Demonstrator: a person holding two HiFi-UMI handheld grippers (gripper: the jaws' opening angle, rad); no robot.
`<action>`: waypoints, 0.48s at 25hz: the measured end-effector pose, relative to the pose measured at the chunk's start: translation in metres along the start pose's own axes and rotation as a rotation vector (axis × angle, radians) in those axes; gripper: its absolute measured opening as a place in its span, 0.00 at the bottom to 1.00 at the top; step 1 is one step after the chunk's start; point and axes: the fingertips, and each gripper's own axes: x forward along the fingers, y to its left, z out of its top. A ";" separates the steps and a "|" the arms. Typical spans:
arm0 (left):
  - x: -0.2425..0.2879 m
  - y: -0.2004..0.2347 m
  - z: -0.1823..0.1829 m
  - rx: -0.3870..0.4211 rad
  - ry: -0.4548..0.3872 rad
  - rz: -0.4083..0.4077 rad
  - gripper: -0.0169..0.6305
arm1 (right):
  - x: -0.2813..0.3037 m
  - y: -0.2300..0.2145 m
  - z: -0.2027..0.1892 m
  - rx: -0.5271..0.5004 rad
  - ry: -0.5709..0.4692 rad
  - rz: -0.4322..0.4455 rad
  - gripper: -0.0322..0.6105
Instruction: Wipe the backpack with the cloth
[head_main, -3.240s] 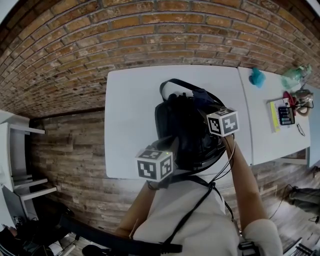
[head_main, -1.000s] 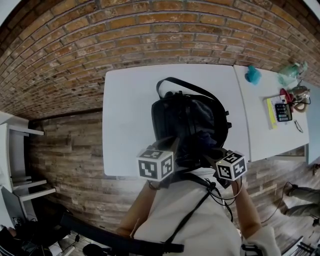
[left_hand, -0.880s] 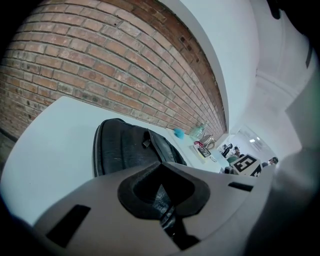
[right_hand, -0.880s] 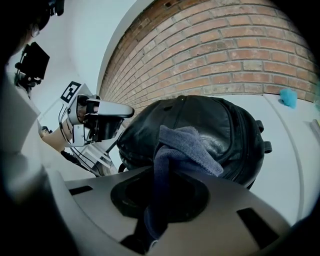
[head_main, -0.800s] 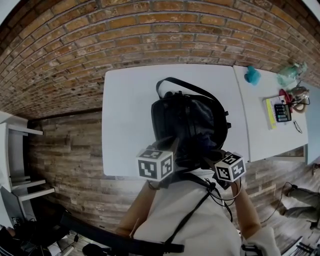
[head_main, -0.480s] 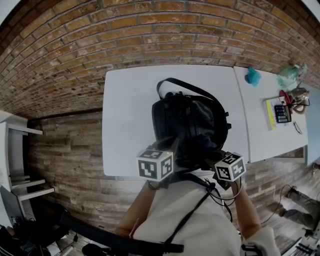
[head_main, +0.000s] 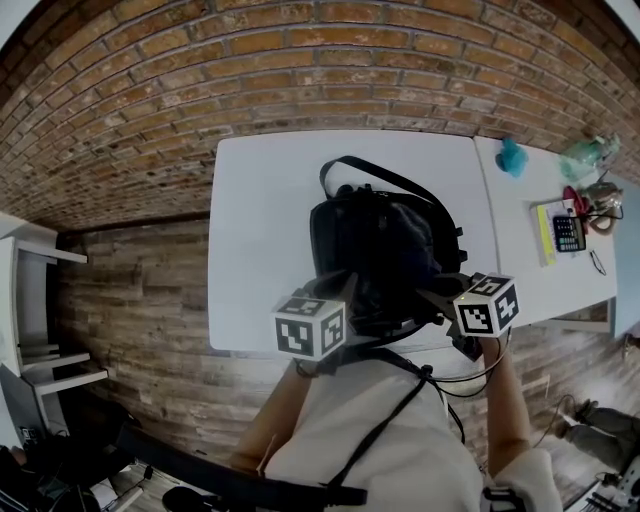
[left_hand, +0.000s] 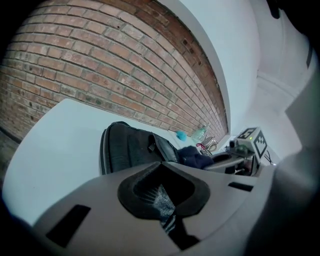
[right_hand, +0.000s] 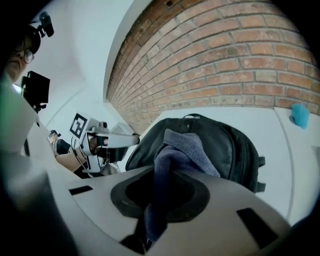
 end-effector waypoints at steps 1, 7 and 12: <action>0.000 0.001 0.001 0.001 0.000 0.001 0.03 | -0.001 -0.004 0.016 -0.029 -0.028 -0.018 0.12; 0.002 0.004 0.005 0.006 0.002 0.006 0.03 | 0.023 -0.026 0.097 -0.134 -0.118 -0.122 0.12; 0.001 0.009 0.008 -0.001 -0.002 0.013 0.03 | 0.055 -0.042 0.142 -0.132 -0.147 -0.183 0.12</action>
